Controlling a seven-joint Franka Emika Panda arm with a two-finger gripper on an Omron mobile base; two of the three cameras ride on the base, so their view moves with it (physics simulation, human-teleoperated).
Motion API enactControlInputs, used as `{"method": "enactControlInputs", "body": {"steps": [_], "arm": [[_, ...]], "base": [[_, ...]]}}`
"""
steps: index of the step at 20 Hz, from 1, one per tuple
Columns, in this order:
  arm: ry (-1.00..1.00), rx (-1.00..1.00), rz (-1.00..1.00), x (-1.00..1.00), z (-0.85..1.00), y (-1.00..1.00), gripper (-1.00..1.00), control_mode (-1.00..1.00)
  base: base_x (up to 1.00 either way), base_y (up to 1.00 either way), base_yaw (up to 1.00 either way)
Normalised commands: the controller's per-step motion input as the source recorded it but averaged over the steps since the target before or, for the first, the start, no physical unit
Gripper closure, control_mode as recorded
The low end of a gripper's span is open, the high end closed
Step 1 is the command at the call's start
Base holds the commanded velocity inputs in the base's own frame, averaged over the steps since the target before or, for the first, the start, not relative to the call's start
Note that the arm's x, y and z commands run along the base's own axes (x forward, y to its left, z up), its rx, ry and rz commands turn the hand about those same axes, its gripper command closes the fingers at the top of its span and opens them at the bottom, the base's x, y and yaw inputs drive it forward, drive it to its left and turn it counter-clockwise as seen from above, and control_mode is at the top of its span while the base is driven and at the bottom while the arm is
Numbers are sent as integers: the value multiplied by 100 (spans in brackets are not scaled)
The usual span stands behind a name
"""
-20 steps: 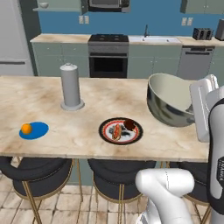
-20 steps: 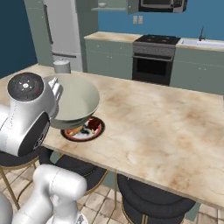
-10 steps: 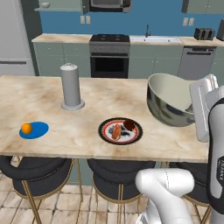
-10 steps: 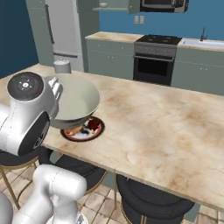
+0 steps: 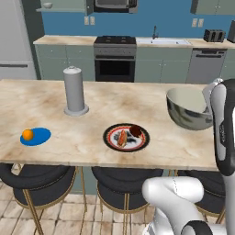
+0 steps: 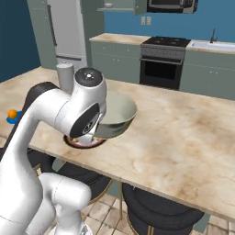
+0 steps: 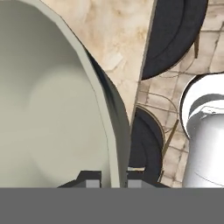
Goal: Take the smaller bowl and place it next to the appetizer plate on the dining counter , and place the larger bowl next to the plate with cooked food.
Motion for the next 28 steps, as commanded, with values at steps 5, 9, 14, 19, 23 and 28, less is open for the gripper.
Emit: {"method": "enactControlInputs", "body": {"steps": [5,9,14,19,23,28], "arm": [[-38,-2,20,18,-81,-34,100,-100],[-17,-2,21,74,-81,-21,100,-100],[9,-2,11,84,-27,-21,100,-100],[0,0,15,70,-8,-47,100,-100],[0,0,21,73,-21,-46,100,-100],[1,0,19,69,-19,-23,100,-100]], "base": [[0,0,0],[0,0,0],[0,0,0],[0,0,0],[0,0,0],[0,0,0]]}}
